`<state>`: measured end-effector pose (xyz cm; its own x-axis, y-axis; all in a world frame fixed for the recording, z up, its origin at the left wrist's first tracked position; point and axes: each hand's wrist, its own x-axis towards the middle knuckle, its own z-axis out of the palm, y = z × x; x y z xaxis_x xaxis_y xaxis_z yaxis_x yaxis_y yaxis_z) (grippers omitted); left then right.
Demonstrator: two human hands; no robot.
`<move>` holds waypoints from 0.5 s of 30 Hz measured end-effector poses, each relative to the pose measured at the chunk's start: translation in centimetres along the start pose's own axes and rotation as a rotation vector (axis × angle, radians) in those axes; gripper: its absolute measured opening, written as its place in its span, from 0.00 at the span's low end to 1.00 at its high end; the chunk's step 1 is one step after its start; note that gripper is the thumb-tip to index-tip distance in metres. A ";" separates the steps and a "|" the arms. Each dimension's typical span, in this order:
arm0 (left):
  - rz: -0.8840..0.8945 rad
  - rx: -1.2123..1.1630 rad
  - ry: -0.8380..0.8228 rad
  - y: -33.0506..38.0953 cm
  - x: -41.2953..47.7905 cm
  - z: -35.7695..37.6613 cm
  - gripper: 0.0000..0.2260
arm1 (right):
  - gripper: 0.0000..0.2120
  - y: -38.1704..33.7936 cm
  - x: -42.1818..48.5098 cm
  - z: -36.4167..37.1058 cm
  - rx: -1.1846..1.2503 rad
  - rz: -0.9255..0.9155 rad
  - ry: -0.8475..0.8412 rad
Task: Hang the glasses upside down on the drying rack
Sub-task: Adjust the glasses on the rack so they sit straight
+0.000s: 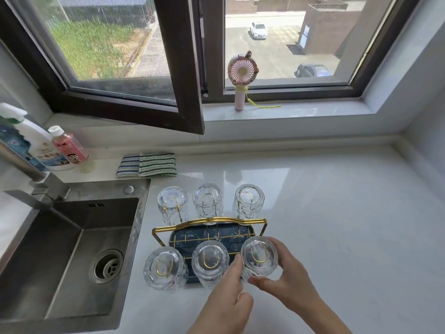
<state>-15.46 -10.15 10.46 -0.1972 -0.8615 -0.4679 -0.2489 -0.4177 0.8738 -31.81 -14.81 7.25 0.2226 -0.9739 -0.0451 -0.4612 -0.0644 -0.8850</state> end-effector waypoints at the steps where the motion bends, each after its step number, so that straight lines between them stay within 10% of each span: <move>1: -0.003 0.001 -0.003 0.1 0.0 0.0 0.36 | 0.35 0.0 0.0 0.0 -0.001 -0.002 -0.001; 15: -0.009 0.059 -0.028 0.5 -0.2 -0.3 0.36 | 0.36 0.2 0.0 0.1 -0.009 0.003 -0.018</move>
<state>-15.27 -10.23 11.05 -0.2213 -0.8488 -0.4801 -0.3061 -0.4070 0.8606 -31.83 -14.85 7.04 0.2369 -0.9699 -0.0563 -0.4700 -0.0636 -0.8804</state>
